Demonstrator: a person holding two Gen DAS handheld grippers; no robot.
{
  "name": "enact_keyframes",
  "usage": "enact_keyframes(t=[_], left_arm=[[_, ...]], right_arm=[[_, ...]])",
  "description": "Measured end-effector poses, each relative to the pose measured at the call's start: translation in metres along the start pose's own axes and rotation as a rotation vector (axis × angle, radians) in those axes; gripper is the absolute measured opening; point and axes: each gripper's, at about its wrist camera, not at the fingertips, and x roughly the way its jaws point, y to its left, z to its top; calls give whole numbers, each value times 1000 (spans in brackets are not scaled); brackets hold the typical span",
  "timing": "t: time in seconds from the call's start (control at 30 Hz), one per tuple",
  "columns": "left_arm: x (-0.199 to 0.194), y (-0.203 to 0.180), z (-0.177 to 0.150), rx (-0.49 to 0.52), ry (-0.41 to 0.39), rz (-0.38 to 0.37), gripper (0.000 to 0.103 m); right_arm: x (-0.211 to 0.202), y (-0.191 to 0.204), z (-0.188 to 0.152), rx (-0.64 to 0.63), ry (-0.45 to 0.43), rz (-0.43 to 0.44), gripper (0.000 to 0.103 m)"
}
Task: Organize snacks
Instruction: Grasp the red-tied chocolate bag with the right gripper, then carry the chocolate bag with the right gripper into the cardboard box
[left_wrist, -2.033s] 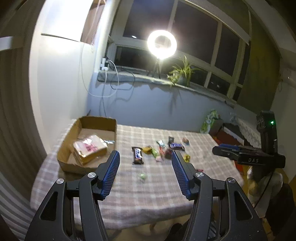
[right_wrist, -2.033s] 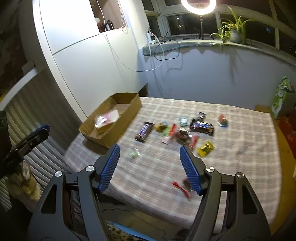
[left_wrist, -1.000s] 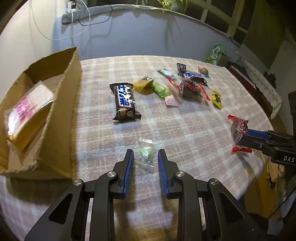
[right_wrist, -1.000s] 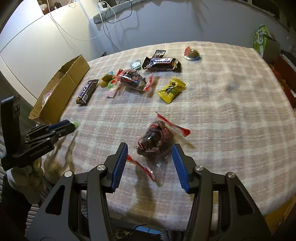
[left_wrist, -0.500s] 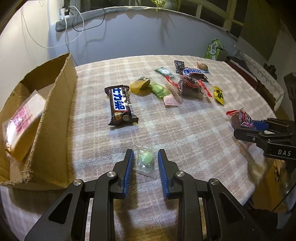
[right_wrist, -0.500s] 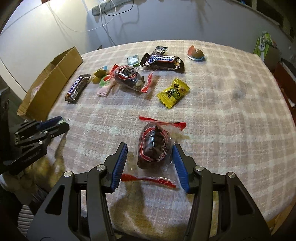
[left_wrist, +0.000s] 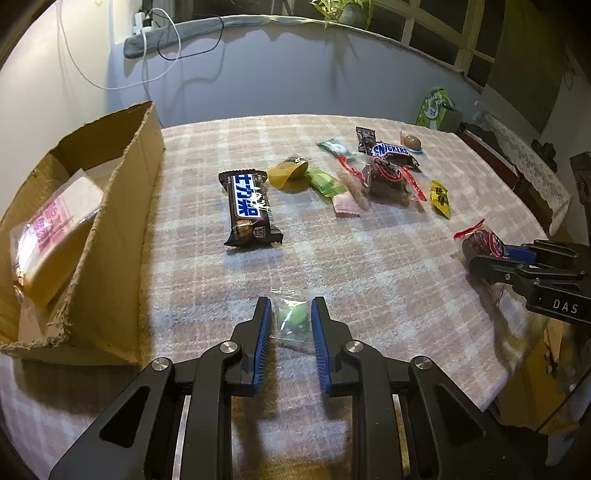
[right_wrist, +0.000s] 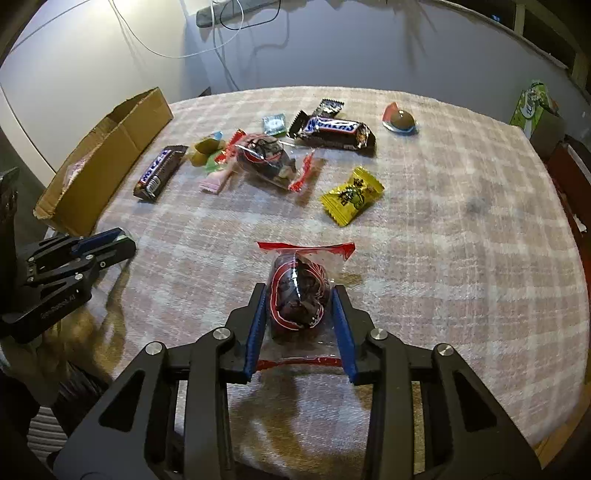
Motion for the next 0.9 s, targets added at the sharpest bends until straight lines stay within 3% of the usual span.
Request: enact_keyframes(t=[0.5,0.9], left_arm=[[-40,13,10,-60,-94,-28,21],[-85,61,19,-139,-202,42,21]], right_arm=[[-37,21,23,-37,-98,38,35],[-47,77,62,-148,-164,92,35]])
